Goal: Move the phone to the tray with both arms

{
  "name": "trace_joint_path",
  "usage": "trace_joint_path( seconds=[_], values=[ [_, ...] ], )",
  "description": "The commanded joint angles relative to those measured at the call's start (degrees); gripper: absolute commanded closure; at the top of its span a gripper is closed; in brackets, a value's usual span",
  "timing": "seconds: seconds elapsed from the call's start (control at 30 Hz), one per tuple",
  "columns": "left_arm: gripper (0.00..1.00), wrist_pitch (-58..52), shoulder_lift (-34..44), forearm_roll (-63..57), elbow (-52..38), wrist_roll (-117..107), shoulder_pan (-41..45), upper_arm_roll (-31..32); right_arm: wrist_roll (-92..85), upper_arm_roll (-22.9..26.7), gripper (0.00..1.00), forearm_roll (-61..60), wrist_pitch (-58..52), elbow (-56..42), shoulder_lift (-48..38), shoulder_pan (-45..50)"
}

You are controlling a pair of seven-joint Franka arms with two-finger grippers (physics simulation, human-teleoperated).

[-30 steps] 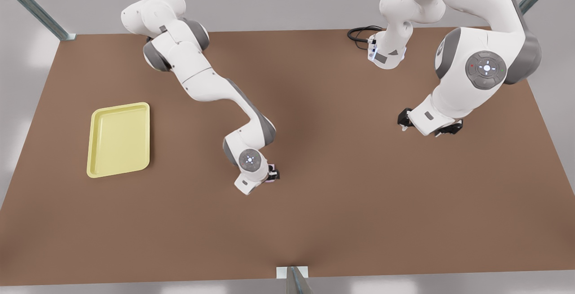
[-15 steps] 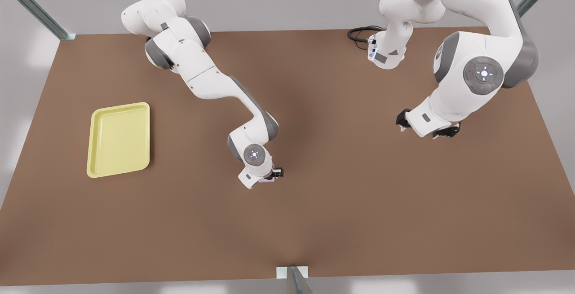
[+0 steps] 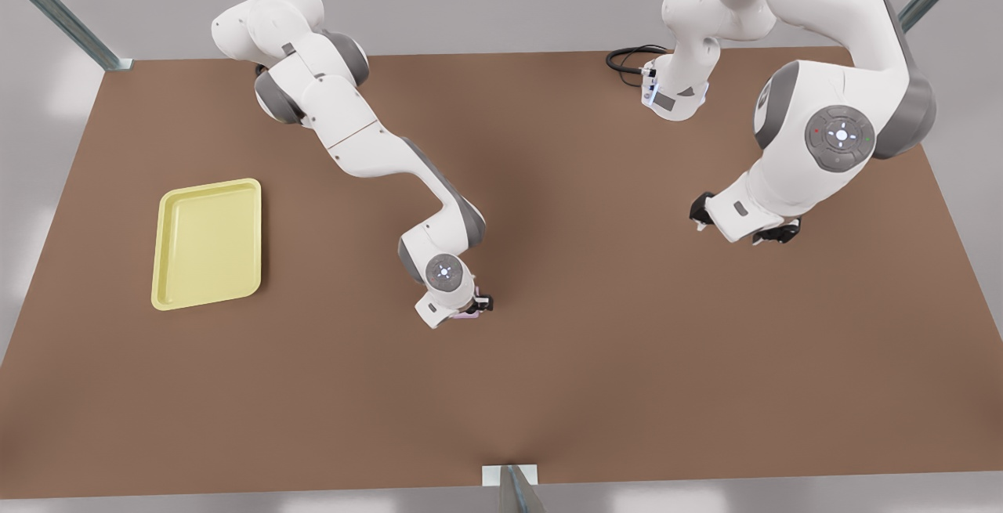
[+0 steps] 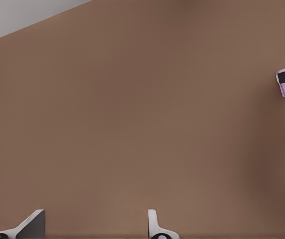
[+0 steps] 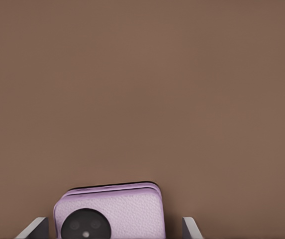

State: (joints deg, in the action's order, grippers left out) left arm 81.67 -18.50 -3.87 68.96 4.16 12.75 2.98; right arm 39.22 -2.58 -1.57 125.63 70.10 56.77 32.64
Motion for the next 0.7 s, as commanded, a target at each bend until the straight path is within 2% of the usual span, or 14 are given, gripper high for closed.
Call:
trace_joint_path(
  seconds=[0.0,0.03,0.07,0.13,0.27,0.3,0.4,0.6,0.67],
  values=[
    [0.0,0.06,-0.05,0.09,-0.05,0.94,0.0,0.01,2.18,-0.05,0.0,-0.01,0.5,-0.05,0.01,0.06],
    [0.0,0.06,-0.05,0.09,-0.05,0.94,0.0,0.01,2.0,-0.05,0.07,-0.01,0.5,-0.05,0.01,0.06],
    [0.0,0.06,-0.05,0.09,-0.05,0.94,0.0,0.01,1.83,-0.05,0.08,-0.01,0.5,-0.05,-0.08,0.06],
    [0.0,0.06,-0.14,0.09,0.03,0.94,0.0,0.01,1.48,-0.05,0.19,-0.01,0.41,-0.05,-0.08,0.06],
    [0.0,0.06,-0.22,0.09,0.03,1.03,0.0,0.01,1.39,-0.05,0.2,-0.01,0.41,-0.05,-0.08,0.06],
    [0.0,0.06,-0.31,0.09,0.03,1.03,0.0,0.01,1.3,-0.05,0.24,-0.01,0.41,-0.23,-0.17,0.06],
    [0.0,0.06,-0.48,0.09,0.03,1.03,0.0,0.01,1.21,-0.05,0.24,0.08,-0.3,0.03,-1.84,-0.29],
    [0.0,0.06,-0.49,0.09,-0.05,1.03,0.0,0.01,-14.95,0.21,0.24,0.08,-0.3,13.04,-12.21,-8.02],
    [0.0,0.06,-0.49,0.09,-0.05,1.03,0.0,0.01,-23.21,0.39,0.24,0.08,-0.3,19.19,-16.86,-13.2]
  ],
)
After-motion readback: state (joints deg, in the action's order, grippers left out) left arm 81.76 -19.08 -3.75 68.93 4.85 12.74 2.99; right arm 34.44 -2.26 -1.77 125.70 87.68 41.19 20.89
